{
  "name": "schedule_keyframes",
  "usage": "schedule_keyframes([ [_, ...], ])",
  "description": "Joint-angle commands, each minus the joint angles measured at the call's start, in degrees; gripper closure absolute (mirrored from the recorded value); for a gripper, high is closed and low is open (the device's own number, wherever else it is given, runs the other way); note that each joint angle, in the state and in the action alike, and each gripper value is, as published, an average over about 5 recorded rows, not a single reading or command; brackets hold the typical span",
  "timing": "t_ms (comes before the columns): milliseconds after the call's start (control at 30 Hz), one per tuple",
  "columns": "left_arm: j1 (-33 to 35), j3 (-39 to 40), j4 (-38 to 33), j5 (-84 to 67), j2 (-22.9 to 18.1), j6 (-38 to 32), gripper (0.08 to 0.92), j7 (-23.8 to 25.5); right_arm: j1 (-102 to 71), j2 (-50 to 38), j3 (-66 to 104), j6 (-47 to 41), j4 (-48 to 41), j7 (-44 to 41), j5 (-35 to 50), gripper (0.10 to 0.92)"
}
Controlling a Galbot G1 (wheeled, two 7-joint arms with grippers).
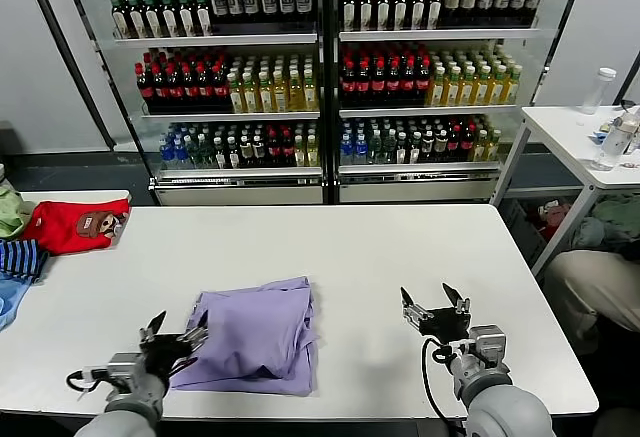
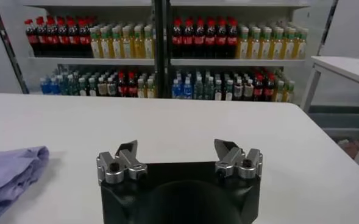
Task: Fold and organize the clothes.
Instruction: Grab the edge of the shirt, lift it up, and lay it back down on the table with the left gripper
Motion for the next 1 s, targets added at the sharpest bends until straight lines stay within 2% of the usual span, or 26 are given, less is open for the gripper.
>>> schedule_keyframes([
  [33, 1.8, -4.7, 4.1, -7.1, 0.0, 1.3, 0.177, 4.2, 0.4, -0.1, -0.1, 0.0, -0.3, -0.2, 0.2, 0.203],
  [433, -1.5, -2.1, 8.1, -8.2, -1.2, -0.7, 0.177, 5.9, 0.7, -0.2, -0.5, -0.2, -0.5, 0.0, 0.0, 0.203],
  [533, -0.8, -1.8, 7.3, -9.6, -1.3, -0.8, 0.208, 6.0, 1.0, 0.0, -1.0, -0.2, -0.7, 0.0, -0.1, 0.203],
  [1000, -0.6, 0.4, 8.0, -9.4, -1.9, -0.9, 0.597, 5.2, 1.4, 0.4, -2.3, -0.3, -1.1, 0.2, -0.8, 0.203],
])
